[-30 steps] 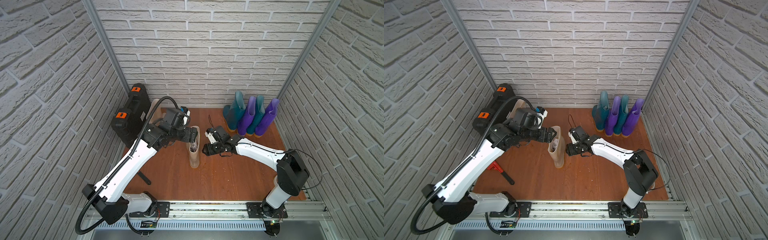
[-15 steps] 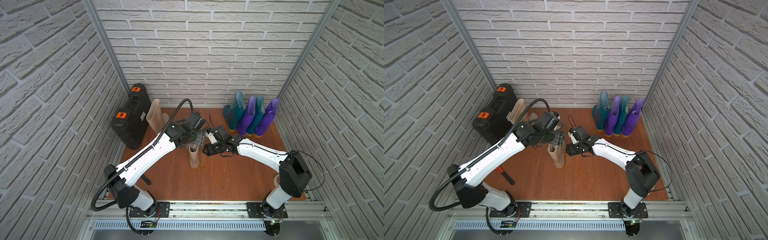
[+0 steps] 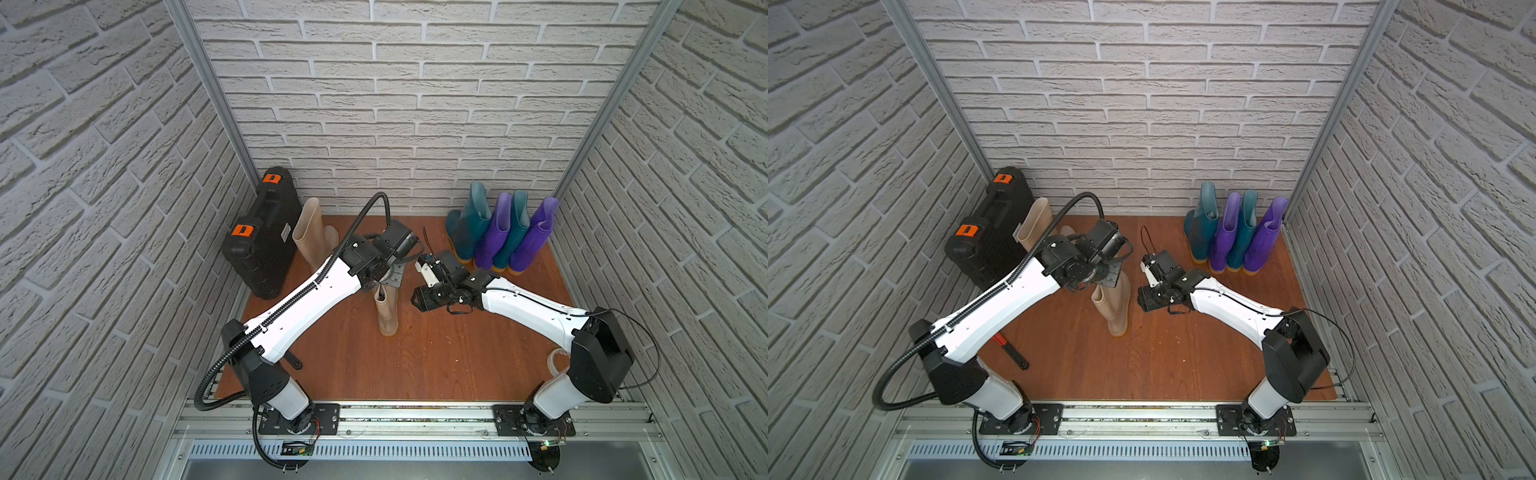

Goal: Match and arrange rain boots in pairs
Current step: Pair a pair of rain boots at the corner of the board.

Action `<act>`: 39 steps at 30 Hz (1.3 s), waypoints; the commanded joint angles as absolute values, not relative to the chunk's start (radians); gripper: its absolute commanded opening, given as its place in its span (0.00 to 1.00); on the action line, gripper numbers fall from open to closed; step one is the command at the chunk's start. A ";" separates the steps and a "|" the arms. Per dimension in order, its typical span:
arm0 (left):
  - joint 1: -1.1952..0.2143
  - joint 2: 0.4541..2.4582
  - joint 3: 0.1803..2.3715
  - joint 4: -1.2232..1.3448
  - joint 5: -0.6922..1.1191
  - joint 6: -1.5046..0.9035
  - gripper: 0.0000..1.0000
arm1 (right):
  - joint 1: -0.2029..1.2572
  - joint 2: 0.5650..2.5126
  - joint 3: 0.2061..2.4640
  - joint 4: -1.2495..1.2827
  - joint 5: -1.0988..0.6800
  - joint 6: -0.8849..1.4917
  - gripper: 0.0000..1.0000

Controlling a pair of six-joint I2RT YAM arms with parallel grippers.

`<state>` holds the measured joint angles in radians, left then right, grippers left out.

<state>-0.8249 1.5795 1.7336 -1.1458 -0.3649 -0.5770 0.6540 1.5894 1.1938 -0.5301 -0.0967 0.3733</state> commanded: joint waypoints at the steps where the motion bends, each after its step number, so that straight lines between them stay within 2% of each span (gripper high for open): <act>1: -0.810 1.582 1.801 -1.155 -0.441 -0.530 0.00 | 0.649 1.570 1.240 -0.544 -0.089 0.353 0.58; 13: -0.703 1.615 1.872 -1.127 -0.438 -0.391 0.00 | 0.648 1.598 1.260 -0.551 -0.091 0.360 0.58; 25: -0.539 1.625 1.879 -0.978 -0.314 -0.179 0.00 | 0.647 1.647 1.307 -0.567 -0.098 0.370 0.58; 39: -0.390 1.732 1.967 -0.843 -0.265 -0.039 0.00 | 0.648 1.674 1.323 -0.568 -0.106 0.376 0.58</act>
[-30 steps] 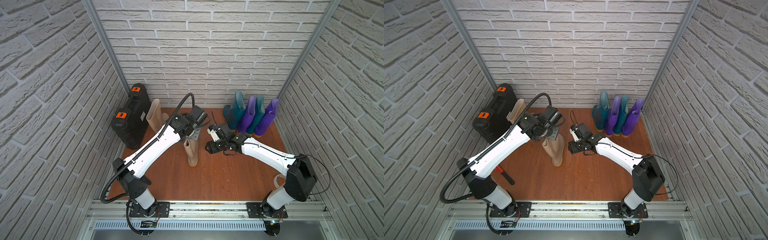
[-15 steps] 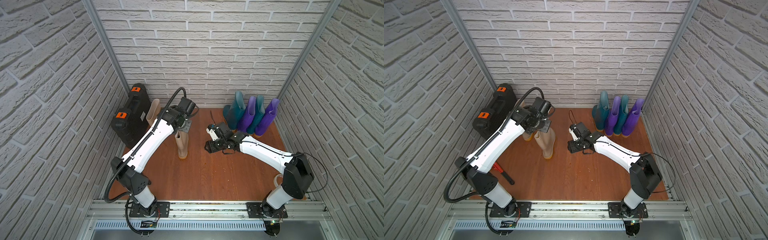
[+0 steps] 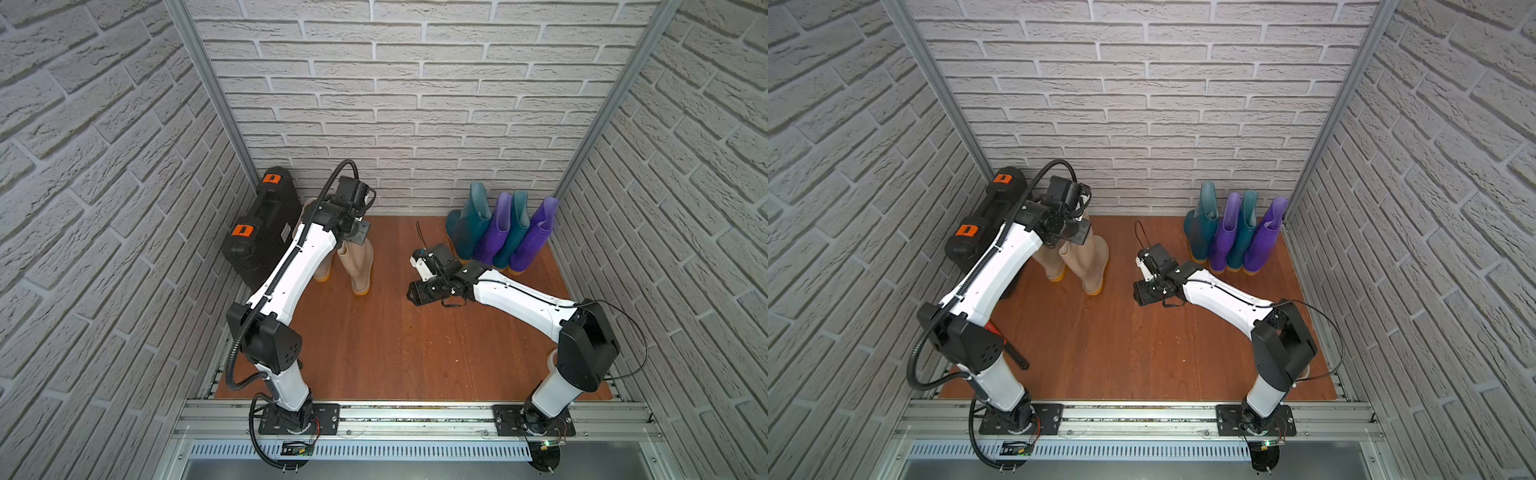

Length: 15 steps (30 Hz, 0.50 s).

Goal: Match and arrange rain boots in pairs
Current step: Pair a pair of rain boots at the corner of the board.

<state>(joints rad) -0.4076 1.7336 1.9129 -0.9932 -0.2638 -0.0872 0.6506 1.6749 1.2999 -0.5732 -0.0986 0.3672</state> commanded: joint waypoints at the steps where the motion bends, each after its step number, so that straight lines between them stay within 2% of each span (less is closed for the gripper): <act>1: -0.384 1.738 1.972 -0.833 -0.259 -0.030 0.00 | 0.648 1.675 1.324 -0.568 -0.106 0.376 0.58; 15: -0.298 1.865 2.065 -0.797 -0.301 0.037 0.00 | 0.648 1.662 1.309 -0.570 -0.100 0.385 0.58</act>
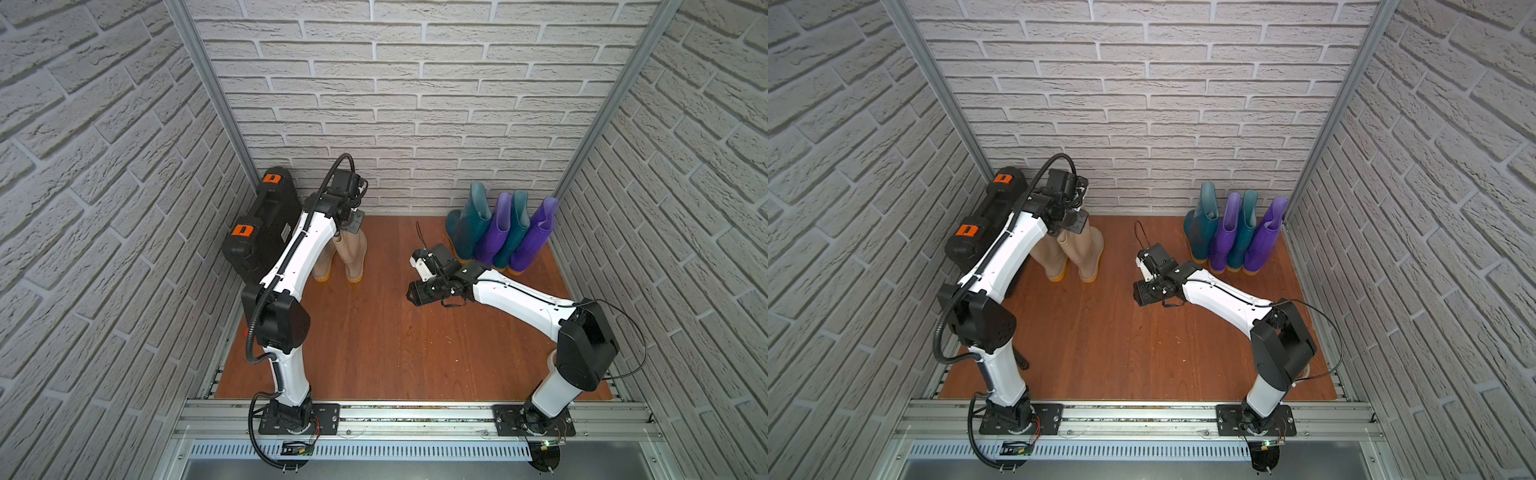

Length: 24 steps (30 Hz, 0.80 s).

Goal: Match and arrange rain boots in pairs
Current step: Pair a pair of rain boots at the corner of the board.

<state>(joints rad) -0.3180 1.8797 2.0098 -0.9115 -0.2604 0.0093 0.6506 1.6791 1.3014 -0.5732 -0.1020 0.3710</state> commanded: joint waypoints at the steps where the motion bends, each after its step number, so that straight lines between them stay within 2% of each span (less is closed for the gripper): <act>1: -0.293 1.869 2.065 -0.795 -0.304 0.039 0.00 | 0.648 1.660 1.308 -0.571 -0.099 0.386 0.58; 24: -0.242 1.904 2.098 -0.792 -0.290 0.004 0.00 | 0.649 1.649 1.292 -0.570 -0.094 0.391 0.58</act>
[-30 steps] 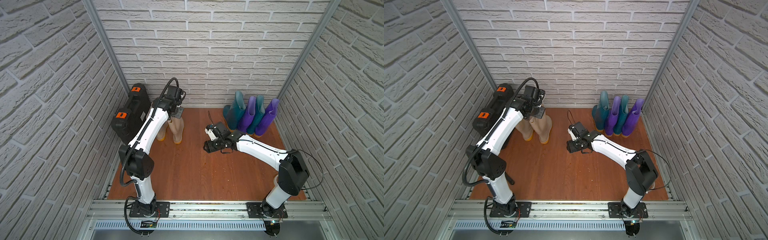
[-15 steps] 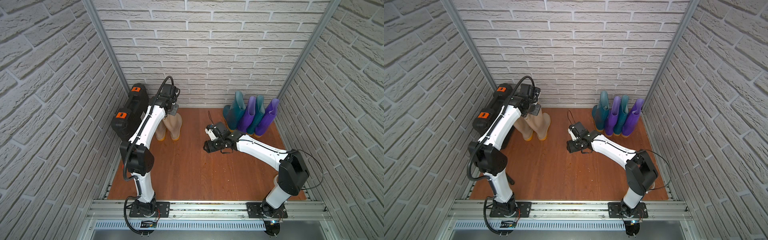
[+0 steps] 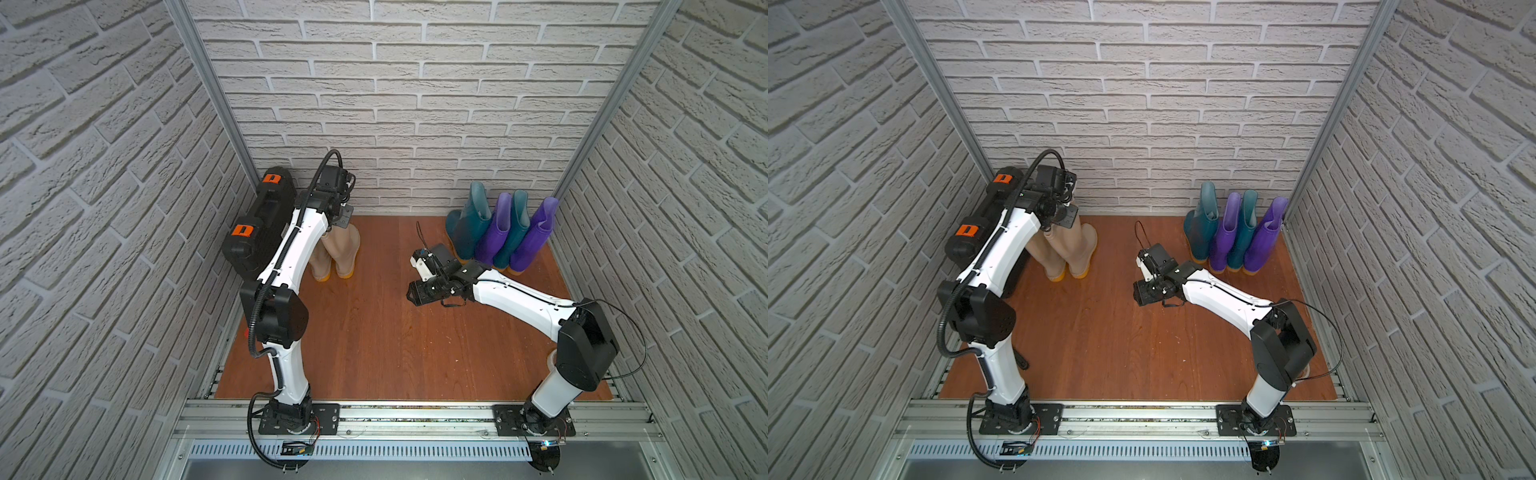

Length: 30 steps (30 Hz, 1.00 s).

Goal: Match and arrange rain boots in pairs
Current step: Pair a pair of rain boots at the corner of the board.

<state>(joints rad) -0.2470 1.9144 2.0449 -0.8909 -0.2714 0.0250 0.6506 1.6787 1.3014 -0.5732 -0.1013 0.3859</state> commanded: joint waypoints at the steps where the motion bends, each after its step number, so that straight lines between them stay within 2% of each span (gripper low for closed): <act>1: -0.242 1.903 2.099 -0.793 -0.284 0.001 0.05 | 0.649 1.648 1.292 -0.572 -0.091 0.390 0.58; 4: -0.242 1.898 2.101 -0.804 -0.249 -0.003 0.18 | 0.648 1.642 1.298 -0.581 -0.081 0.380 0.58; 8: -0.250 1.880 2.099 -0.813 -0.238 -0.020 0.44 | 0.640 1.626 1.332 -0.621 -0.045 0.339 0.59; 14: -0.271 1.835 2.094 -0.825 -0.227 -0.048 0.68 | 0.606 1.587 1.370 -0.654 -0.039 0.304 0.59; 20: -0.333 1.738 2.034 -0.809 -0.228 -0.100 0.80 | 0.561 1.527 1.458 -0.731 0.030 0.240 0.59; 30: -0.539 1.470 1.681 -0.584 -0.203 -0.171 0.85 | 0.473 1.506 1.655 -0.832 0.113 0.156 0.62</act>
